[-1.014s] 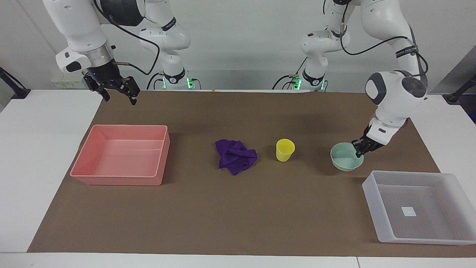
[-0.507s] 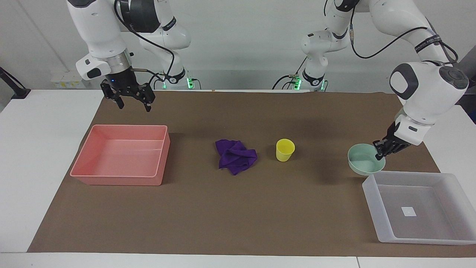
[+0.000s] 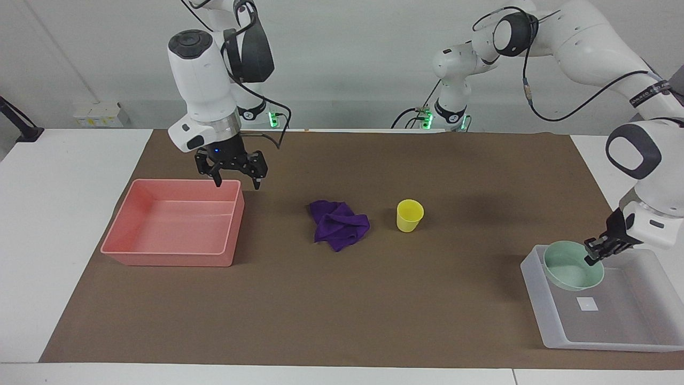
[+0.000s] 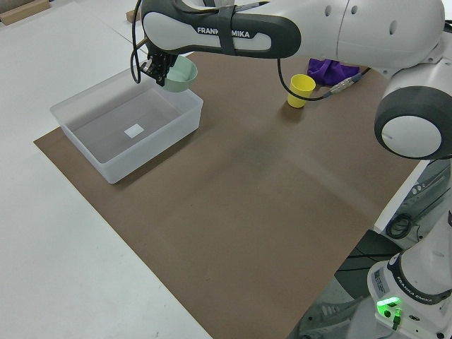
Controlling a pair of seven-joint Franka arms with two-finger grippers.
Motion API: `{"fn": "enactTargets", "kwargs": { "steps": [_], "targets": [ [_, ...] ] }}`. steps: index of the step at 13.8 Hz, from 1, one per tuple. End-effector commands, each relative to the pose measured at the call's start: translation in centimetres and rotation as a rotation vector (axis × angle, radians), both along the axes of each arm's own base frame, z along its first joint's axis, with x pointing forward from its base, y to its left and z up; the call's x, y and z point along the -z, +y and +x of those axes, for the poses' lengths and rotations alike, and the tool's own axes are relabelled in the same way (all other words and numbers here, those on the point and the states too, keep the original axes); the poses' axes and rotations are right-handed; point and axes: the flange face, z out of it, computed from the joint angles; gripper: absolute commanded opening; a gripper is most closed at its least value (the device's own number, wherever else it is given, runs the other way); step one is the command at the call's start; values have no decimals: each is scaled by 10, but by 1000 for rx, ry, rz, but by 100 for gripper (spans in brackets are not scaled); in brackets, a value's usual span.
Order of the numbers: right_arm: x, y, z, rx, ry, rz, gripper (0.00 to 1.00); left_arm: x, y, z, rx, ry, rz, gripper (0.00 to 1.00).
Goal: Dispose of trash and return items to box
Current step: 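Place the green bowl in the clear bin while the right gripper reaches the cloth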
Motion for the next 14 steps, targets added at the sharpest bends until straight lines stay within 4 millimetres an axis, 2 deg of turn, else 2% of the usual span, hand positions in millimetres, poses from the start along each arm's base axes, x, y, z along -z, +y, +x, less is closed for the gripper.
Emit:
{"fn": "enactTargets", "kwargs": {
  "steps": [1,3,5,7,8,9,11,14],
  "targets": [
    [35,32,9,-1,-1,19,100,23,28,25,-18,-22,47,0],
    [60,58,8,-28,1,20,100,43,40,29,-29,-27,63,0],
    [86,93,8,-55,-1,42,100,51,45,32,-37,-42,65,0],
    [105,107,6,-74,-5,45,100,55,45,32,-37,-39,64,0],
    [117,116,0,-89,-11,47,100,59,51,30,-45,-31,71,0],
    [128,123,-5,-104,-15,48,100,69,54,27,-51,-15,70,0],
    [149,151,-16,-129,-11,48,100,83,52,27,-48,-19,64,0],
    [163,151,-21,-136,-13,48,100,88,53,23,-48,-2,62,0]
  ]
}}
